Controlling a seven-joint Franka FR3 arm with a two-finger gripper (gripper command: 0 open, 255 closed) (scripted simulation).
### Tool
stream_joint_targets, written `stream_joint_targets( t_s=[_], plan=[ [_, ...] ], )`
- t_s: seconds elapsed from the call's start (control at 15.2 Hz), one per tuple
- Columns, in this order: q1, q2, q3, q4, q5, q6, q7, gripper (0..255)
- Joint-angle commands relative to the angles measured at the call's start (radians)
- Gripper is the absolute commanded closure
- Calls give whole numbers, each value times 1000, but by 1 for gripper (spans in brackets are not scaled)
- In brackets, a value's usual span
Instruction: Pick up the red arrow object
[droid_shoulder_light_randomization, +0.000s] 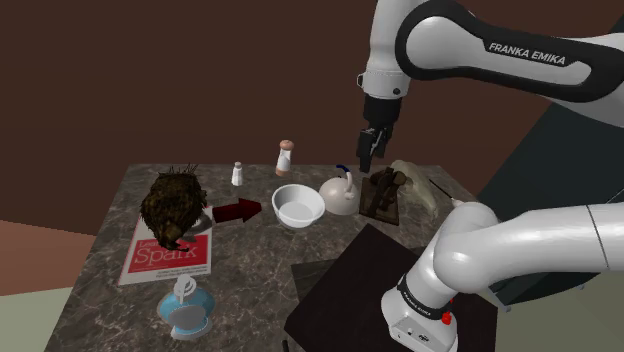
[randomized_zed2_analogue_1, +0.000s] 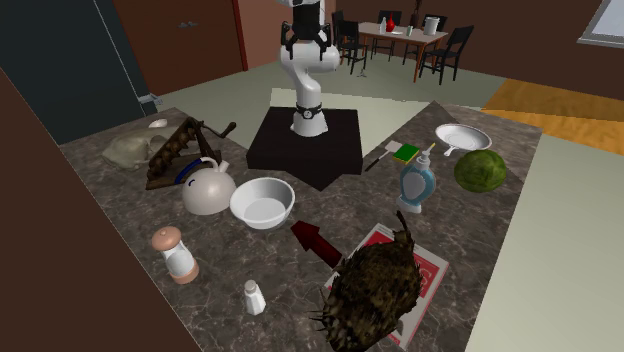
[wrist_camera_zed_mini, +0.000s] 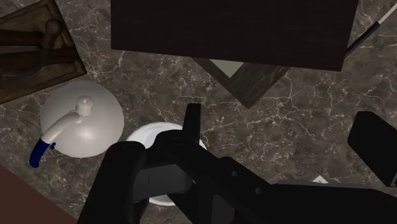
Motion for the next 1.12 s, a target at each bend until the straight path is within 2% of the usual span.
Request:
stream_joint_targets(
  t_s=[0.0,0.53,1.06],
  plan=[
    [0,0,0,0,0,0,0,0],
    [15,226,-24,-37,-40,280,-114,0],
    [27,509,-33,20,-71,524,-211,0]
  ],
)
